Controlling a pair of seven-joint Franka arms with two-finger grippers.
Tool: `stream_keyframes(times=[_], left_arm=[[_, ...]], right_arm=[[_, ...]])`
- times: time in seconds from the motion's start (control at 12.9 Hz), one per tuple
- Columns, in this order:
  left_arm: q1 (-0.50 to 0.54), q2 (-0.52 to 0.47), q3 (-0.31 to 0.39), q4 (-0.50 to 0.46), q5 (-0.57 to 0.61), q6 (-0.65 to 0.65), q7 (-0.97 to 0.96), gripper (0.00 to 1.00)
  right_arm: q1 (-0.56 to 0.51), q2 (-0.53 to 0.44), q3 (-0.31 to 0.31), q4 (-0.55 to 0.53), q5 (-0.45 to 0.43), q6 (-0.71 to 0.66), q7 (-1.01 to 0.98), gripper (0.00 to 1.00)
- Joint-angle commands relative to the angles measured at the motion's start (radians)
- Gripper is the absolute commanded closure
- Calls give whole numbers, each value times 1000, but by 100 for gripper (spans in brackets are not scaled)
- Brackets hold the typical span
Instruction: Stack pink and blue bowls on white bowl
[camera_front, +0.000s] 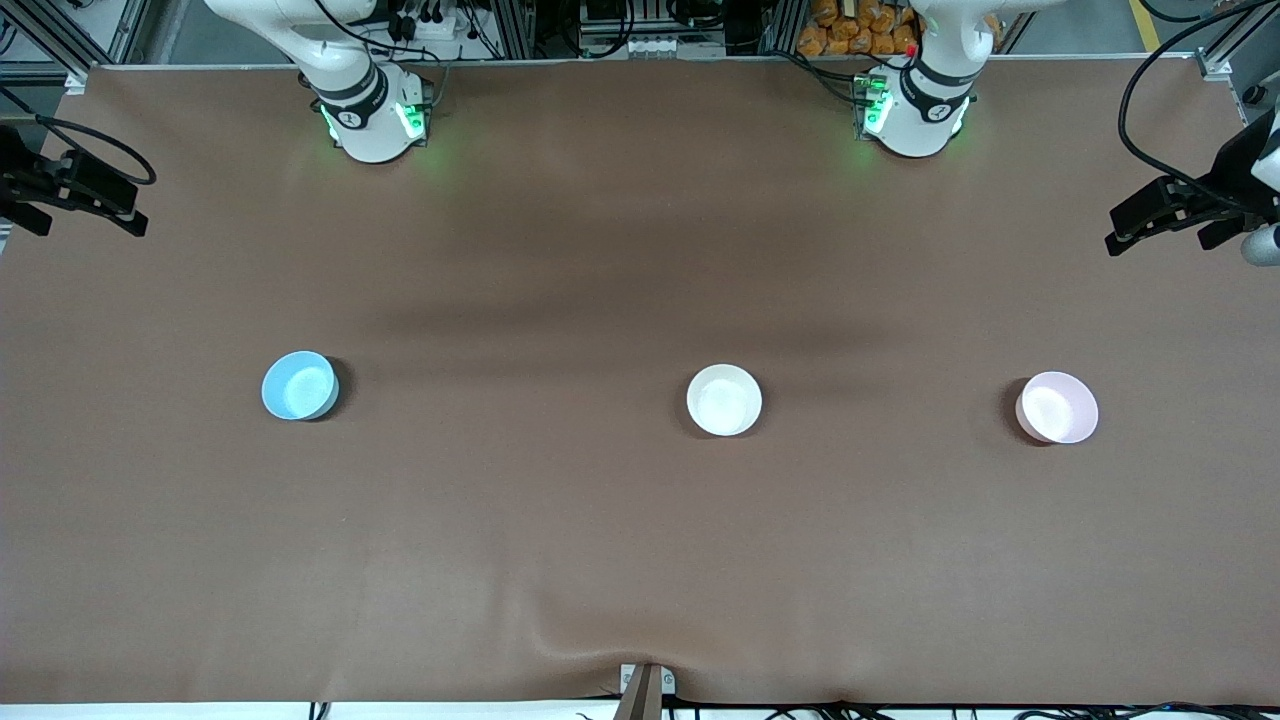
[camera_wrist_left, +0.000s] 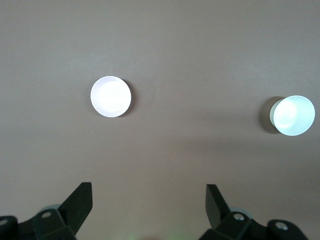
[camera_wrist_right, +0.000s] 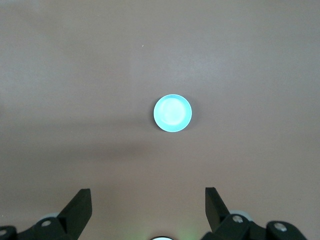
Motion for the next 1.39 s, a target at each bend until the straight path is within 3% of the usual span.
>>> stream_keyframes(times=[0.0, 0.39, 1.32], left_arm=[[4, -6, 0, 2, 2, -15, 15, 0], [8, 6, 9, 33, 5, -15, 15, 0], [24, -1, 12, 1, 5, -50, 35, 0]], right_arm=[[-5, -24, 5, -18, -11, -4, -8, 0], [-5, -26, 5, -18, -11, -10, -8, 0], [-10, -21, 5, -18, -11, -12, -8, 0]])
